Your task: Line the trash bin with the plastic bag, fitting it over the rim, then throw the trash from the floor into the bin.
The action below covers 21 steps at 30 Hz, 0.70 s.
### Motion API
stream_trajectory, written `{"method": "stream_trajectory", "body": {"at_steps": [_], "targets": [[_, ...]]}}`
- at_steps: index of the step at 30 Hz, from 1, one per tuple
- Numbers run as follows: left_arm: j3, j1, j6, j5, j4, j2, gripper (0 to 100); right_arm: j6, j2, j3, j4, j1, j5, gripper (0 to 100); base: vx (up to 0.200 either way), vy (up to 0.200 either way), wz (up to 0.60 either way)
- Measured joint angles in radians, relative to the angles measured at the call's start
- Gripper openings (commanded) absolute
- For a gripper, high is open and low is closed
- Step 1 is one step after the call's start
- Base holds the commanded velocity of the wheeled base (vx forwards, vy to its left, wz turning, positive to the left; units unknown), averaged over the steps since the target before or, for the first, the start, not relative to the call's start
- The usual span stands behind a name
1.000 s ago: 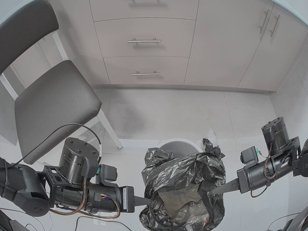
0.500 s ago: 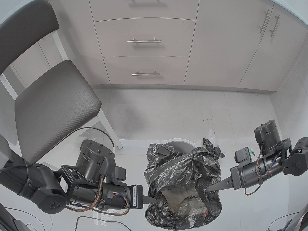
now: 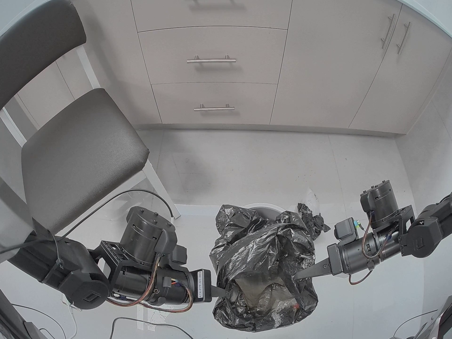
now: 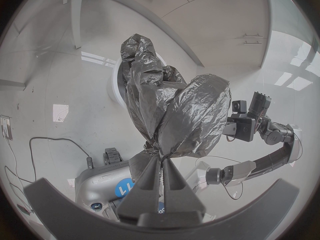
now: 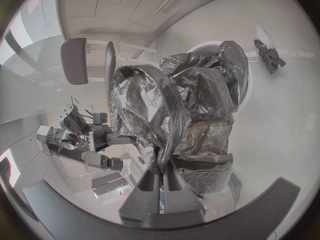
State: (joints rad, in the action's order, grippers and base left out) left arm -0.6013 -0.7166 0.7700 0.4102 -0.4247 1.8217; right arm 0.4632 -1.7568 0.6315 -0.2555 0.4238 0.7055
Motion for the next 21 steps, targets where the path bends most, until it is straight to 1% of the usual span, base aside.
{"method": "stream_trajectory", "body": {"at_steps": [6,13,21], "targets": [[-0.002,0.034,-0.03,0.0,0.0,0.016,0,0.01,-0.047,0.015,-0.073,-0.009,0.0,0,0.0,0.0,0.0],[-0.016,0.052,-0.036,0.0,0.002,0.038,0,0.012,-0.093,0.034,-0.082,-0.035,0.0,0,0.0,0.0,0.0],[-0.041,0.055,-0.036,0.0,0.004,0.066,0,0.011,-0.137,0.056,-0.089,-0.057,0.0,0,0.0,0.0,0.0]]}}
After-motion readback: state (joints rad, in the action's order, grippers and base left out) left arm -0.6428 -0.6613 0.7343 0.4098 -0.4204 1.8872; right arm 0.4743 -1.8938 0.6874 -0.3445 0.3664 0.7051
